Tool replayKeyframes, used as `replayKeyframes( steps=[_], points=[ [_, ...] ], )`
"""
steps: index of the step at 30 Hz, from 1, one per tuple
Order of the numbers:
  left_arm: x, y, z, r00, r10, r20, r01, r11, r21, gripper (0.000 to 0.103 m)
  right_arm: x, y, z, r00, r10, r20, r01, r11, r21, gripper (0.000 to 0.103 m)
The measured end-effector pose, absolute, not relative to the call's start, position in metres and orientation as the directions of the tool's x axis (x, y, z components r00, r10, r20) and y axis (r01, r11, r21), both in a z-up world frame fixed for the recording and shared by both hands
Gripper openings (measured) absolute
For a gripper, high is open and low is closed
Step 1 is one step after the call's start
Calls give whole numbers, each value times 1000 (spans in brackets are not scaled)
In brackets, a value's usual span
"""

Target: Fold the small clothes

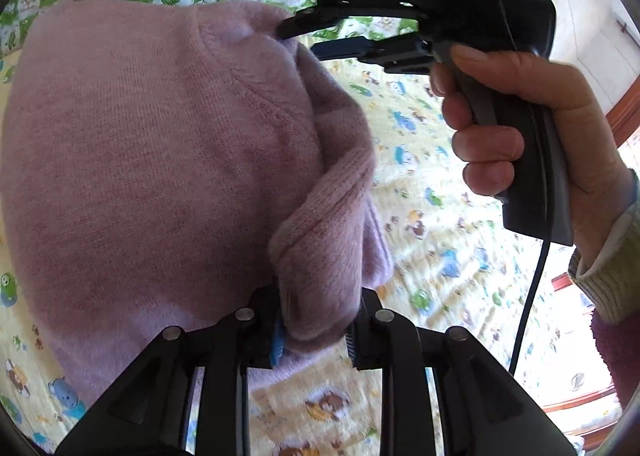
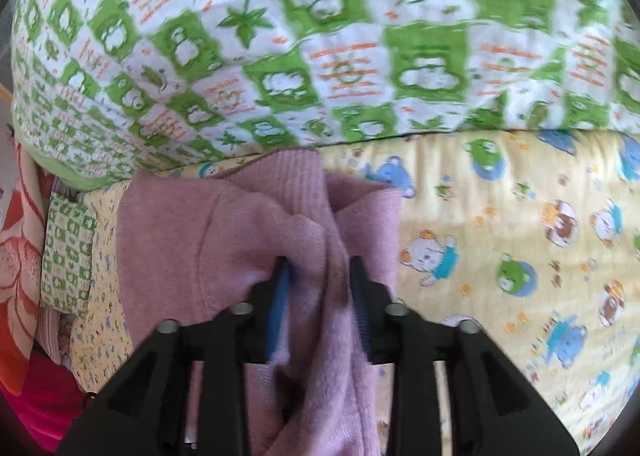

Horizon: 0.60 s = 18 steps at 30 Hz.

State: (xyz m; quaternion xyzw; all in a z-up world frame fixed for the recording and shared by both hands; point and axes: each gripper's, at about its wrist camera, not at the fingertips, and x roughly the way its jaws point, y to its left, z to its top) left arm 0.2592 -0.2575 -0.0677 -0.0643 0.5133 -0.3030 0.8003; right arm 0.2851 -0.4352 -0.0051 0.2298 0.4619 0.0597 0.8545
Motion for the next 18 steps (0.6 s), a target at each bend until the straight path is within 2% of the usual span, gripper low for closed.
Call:
replayKeyframes(
  steps=[5, 9, 12, 15, 16, 18],
  points=[
    [239, -233, -56, 268, -605, -750, 414, 775, -478, 29, 251, -443, 13, 611, 297, -734, 128, 878, 461, 39],
    [225, -197, -54, 290, -587, -755, 387, 794, -469, 43, 221, -432, 22, 619, 337, -710, 92, 866, 491, 39],
    [232, -167, -57, 312, -563, -765, 322, 821, -472, 44, 198, -411, 25, 604, 401, -689, 27, 854, 520, 39],
    [240, -138, -65, 327, -534, -780, 229, 845, -483, 45, 183, -390, 19, 578, 413, -704, -7, 865, 501, 51],
    [243, -130, -67, 330, -522, -787, 200, 853, -482, 48, 181, -384, 16, 572, 404, -713, -12, 874, 485, 58],
    [250, -119, -70, 329, -503, -799, 153, 863, -481, 50, 176, -373, 5, 547, 361, -755, -17, 907, 421, 60]
  ],
)
